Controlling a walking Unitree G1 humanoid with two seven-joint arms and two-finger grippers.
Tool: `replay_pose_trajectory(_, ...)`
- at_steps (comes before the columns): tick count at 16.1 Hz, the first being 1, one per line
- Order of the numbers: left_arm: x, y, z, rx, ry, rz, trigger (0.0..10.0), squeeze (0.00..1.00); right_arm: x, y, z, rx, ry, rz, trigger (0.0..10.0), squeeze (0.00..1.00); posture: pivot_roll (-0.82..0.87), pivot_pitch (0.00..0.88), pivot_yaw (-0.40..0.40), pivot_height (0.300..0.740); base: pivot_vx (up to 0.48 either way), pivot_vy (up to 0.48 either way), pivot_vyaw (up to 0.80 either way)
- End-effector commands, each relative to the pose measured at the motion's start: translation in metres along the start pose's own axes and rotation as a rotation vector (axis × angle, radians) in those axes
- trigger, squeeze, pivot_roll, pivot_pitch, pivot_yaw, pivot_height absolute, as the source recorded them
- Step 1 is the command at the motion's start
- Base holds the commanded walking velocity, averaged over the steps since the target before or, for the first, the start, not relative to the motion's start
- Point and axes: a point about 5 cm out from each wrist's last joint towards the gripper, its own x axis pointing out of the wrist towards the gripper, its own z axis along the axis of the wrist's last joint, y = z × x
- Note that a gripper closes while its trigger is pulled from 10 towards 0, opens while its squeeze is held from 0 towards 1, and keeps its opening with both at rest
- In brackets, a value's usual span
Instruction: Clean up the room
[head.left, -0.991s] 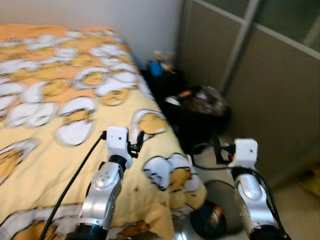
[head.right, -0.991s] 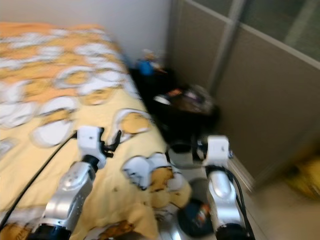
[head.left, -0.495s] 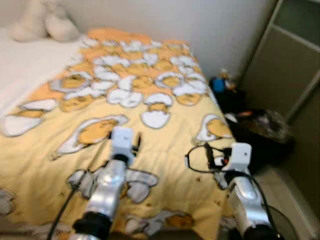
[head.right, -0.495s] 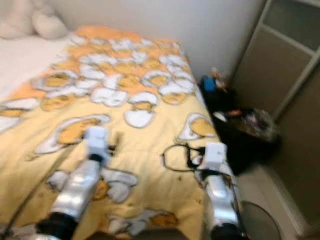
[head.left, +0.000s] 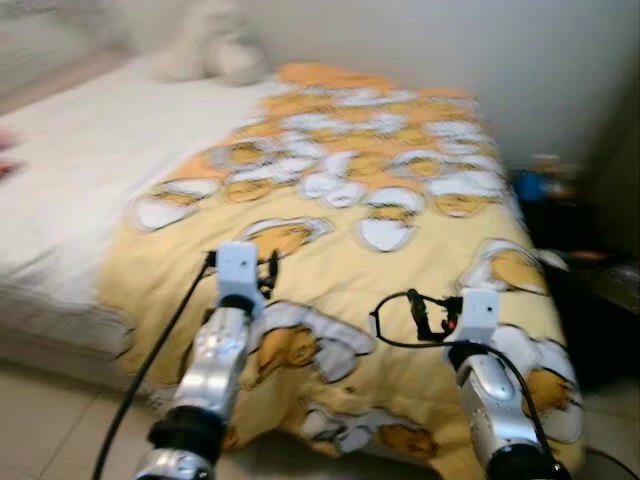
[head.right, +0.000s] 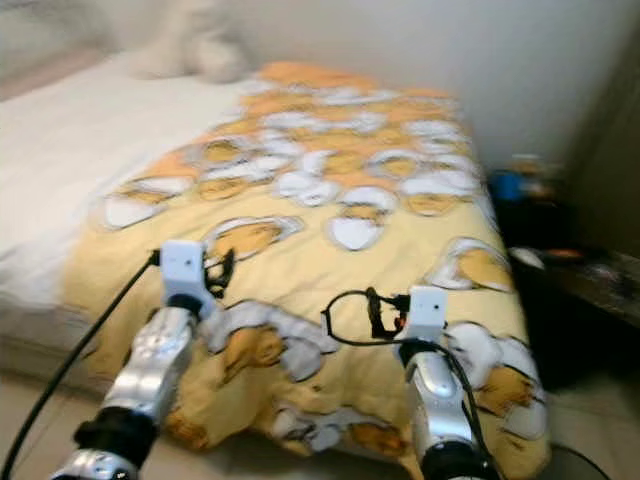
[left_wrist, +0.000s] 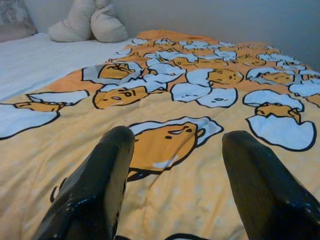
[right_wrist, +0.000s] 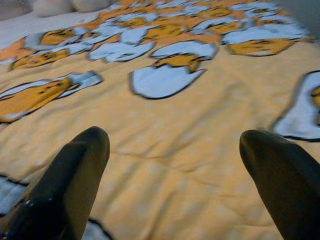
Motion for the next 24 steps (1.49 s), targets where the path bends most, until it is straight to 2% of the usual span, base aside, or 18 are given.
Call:
replay_pose_trajectory(1, 0.003, -0.002, 0.003, 0.007, -0.006, -0.018, 10.0, 0.0, 0.001, -0.001, 0.002, 0.013, -0.008, -0.007, 10.0, 0.0, 0.14, 0.0, -0.018, 0.74, 0.0, 0.48, 0.66)
replay_pose_trajectory(5, 0.006, -0.003, 0.002, 0.002, -0.002, -0.022, 10.0, 0.0, 0.003, -0.003, 0.002, 0.012, -0.004, -0.009, 10.0, 0.0, 0.14, 0.0, -0.019, 0.74, 0.0, 0.48, 0.66)
replay_pose_trajectory(7, 0.007, -0.004, 0.001, 0.051, 0.011, -0.018, 10.0, 0.0, 0.004, -0.004, 0.003, 0.01, -0.001, -0.006, 10.0, 0.0, 0.14, 0.0, -0.021, 0.74, 0.0, 0.0, 0.66)
replay_pose_trajectory(10, 0.003, 0.0, -0.003, 0.054, 0.023, -0.01, 10.0, 0.0, 0.002, -0.008, 0.004, -0.002, -0.016, -0.024, 10.0, 0.0, 0.13, 0.0, -0.014, 0.74, 0.0, 0.0, 0.66)
replay_pose_trajectory(12, -0.019, 0.009, -0.019, 0.075, 0.065, -0.047, 10.0, 0.0, -0.012, -0.012, 0.0, -0.039, -0.033, -0.02, 10.0, 0.0, 0.13, 0.0, -0.009, 0.74, 0.0, 0.0, 0.66)
replay_pose_trajectory(14, -0.035, 0.011, -0.036, 0.058, 0.128, -0.116, 10.0, 0.0, -0.028, -0.017, -0.011, -0.061, -0.007, -0.004, 10.0, 0.0, 0.13, 0.0, -0.015, 0.74, 0.0, 0.0, 0.66)
replay_pose_trajectory(16, -0.051, -0.003, -0.045, 0.037, 0.17, -0.25, 10.0, 0.0, -0.055, -0.03, -0.026, -0.087, 0.049, 0.005, 10.0, 0.0, 0.13, 0.0, -0.029, 0.74, 0.0, 0.0, 0.66)
replay_pose_trajectory(18, -0.054, -0.007, -0.042, 0.056, 0.158, -0.276, 10.0, 0.0, -0.072, -0.033, -0.037, -0.09, 0.095, 0.016, 10.0, 0.0, 0.14, 0.0, -0.038, 0.74, 0.0, 0.0, 0.67)
replay_pose_trajectory(19, -0.053, -0.008, -0.04, 0.067, 0.144, -0.269, 10.0, 0.0, -0.074, -0.032, -0.039, -0.093, 0.106, 0.019, 10.0, 0.0, 0.14, 0.0, -0.038, 0.74, 0.0, 0.0, 0.67)
replay_pose_trajectory(20, -0.046, -0.005, -0.032, 0.045, 0.103, -0.216, 10.0, 0.0, -0.073, -0.031, -0.04, -0.085, 0.111, 0.015, 10.0, 0.0, 0.13, 0.0, -0.035, 0.74, 0.48, 0.0, 0.67)
replay_pose_trajectory(21, -0.037, -0.005, -0.022, 0.012, 0.074, -0.163, 10.0, 0.0, -0.064, -0.029, -0.037, -0.06, 0.105, 0.001, 10.0, 0.0, 0.12, 0.0, -0.034, 0.74, 0.48, 0.0, 0.66)
replay_pose_trajectory(24, -0.029, -0.007, -0.012, 0.009, 0.046, -0.152, 10.0, 0.0, -0.043, -0.019, -0.026, -0.037, 0.087, 0.021, 10.0, 0.0, 0.13, 0.0, -0.031, 0.74, 0.48, 0.0, 0.65)
